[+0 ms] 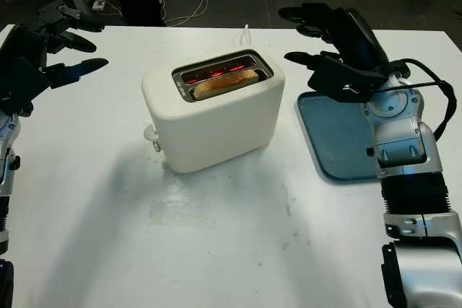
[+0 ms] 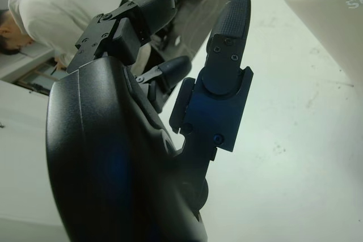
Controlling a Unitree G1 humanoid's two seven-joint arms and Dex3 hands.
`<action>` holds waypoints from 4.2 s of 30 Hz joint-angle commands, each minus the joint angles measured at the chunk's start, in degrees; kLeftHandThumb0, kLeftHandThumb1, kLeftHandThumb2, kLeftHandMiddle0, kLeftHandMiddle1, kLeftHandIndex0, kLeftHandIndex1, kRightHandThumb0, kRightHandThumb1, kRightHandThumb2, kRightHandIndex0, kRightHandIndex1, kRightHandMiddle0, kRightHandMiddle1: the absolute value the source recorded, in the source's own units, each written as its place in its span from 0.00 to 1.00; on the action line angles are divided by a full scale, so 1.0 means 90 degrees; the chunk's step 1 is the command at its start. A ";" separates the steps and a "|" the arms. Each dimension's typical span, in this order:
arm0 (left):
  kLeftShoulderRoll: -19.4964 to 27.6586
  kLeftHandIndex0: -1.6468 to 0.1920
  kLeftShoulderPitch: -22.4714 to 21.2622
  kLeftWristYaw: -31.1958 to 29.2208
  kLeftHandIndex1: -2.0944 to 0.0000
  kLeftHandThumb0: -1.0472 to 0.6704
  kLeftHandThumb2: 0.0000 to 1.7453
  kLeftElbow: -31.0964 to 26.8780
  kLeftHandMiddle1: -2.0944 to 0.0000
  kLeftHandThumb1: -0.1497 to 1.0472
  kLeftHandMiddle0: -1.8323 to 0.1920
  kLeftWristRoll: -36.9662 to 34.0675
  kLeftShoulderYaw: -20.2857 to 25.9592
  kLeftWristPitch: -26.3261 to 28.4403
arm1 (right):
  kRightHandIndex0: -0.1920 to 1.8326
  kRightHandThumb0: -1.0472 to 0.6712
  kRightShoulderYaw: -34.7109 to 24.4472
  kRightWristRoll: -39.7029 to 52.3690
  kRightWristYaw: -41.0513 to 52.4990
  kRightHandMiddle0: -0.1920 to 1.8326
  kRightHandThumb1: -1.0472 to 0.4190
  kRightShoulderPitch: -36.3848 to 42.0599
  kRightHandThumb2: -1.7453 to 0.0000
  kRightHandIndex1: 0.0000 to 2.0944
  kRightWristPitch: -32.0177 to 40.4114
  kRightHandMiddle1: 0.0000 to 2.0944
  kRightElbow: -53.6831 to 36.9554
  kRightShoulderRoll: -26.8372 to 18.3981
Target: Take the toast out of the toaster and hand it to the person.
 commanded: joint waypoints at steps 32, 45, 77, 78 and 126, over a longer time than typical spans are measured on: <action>0.0020 0.77 0.0004 0.0018 0.50 0.30 0.14 0.0078 0.41 0.77 0.81 -0.0038 0.0055 -0.0160 | 0.41 0.48 -0.0032 0.0124 0.0012 0.41 0.09 0.0047 0.98 0.02 -0.0205 0.00 0.0140 0.0012; -0.0001 0.77 0.0025 -0.0005 0.50 0.30 0.16 0.0003 0.41 0.75 0.81 -0.0088 0.0084 -0.0016 | 0.41 0.48 -0.0063 0.0136 -0.0011 0.41 0.09 0.0099 0.98 0.02 -0.0087 0.00 0.0039 0.0029; -0.0003 0.77 0.0046 -0.0018 0.51 0.29 0.19 -0.0014 0.41 0.73 0.81 -0.0069 0.0080 -0.0066 | 0.42 0.48 -0.0045 0.0138 -0.0018 0.41 0.09 0.0066 0.98 0.02 -0.0148 0.00 0.0114 0.0026; -0.0009 0.77 0.0047 -0.0014 0.50 0.29 0.19 -0.0023 0.41 0.73 0.81 -0.0069 0.0081 -0.0048 | 0.42 0.48 -0.0044 0.0138 -0.0022 0.41 0.09 0.0067 0.98 0.02 -0.0179 0.00 0.0129 0.0023; 0.0007 0.77 -0.0009 -0.0027 0.50 0.30 0.24 -0.0037 0.41 0.69 0.81 -0.0031 0.0050 -0.0014 | 0.44 0.47 0.0007 -0.0041 -0.0033 0.42 0.09 0.0017 0.98 0.02 -0.0420 0.00 0.0253 -0.0008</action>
